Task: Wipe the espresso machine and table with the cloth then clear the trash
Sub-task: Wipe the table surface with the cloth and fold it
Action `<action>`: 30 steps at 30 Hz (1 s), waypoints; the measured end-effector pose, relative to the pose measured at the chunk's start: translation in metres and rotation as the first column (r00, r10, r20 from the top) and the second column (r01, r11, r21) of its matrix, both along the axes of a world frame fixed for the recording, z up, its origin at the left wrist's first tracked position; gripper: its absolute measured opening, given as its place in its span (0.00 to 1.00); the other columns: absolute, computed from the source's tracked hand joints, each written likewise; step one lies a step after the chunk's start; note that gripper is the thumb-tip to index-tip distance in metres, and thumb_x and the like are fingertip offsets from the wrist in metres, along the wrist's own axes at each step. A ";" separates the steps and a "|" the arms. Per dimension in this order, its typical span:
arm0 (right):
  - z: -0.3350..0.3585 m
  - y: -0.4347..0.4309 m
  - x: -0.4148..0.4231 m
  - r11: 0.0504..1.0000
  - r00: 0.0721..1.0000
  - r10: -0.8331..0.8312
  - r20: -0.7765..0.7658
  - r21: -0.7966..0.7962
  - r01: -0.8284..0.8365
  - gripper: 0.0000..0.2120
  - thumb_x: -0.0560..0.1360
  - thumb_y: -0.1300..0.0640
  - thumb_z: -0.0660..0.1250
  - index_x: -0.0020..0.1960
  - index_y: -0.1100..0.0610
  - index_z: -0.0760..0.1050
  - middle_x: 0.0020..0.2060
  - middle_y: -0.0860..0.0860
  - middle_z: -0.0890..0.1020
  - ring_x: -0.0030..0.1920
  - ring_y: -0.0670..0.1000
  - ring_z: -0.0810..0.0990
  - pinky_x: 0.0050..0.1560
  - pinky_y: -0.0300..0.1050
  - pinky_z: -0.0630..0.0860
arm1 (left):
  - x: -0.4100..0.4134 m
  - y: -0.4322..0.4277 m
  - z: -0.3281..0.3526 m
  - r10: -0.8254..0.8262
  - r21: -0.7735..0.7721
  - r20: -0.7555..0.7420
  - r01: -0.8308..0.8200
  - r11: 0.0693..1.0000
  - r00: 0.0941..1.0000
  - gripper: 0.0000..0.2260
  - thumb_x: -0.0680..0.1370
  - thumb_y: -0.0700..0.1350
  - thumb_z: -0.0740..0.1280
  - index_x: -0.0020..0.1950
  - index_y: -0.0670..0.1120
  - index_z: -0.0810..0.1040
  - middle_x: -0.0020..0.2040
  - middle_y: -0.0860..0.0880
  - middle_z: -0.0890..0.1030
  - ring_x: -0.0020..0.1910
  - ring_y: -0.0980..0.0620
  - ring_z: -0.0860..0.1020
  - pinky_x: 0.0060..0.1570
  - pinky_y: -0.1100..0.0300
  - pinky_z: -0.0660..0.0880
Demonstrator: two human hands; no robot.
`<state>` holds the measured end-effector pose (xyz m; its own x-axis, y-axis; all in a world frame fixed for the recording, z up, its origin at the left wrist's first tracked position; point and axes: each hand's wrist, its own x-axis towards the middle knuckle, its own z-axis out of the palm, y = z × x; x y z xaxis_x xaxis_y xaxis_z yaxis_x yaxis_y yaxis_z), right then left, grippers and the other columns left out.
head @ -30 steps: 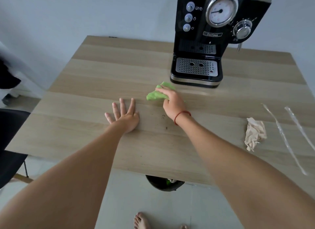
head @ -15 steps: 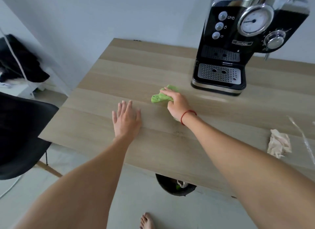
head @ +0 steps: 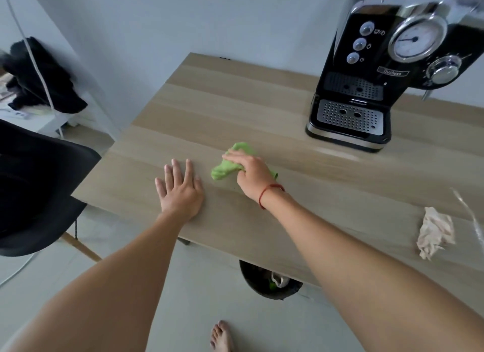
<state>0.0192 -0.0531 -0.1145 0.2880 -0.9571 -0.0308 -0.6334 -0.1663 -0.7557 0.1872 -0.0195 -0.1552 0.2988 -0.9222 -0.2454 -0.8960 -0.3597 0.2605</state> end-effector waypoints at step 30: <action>-0.023 0.075 -0.087 0.987 0.999 0.016 0.043 0.156 -0.022 0.27 0.70 0.75 0.54 0.60 0.55 0.78 0.66 0.49 0.76 0.75 0.46 0.61 0.72 0.33 0.41 | -0.047 0.014 0.003 -0.182 0.077 0.023 0.179 0.981 0.983 0.24 0.83 0.54 0.43 0.78 0.58 0.41 0.79 0.50 0.39 0.78 0.49 0.37 0.74 0.45 0.35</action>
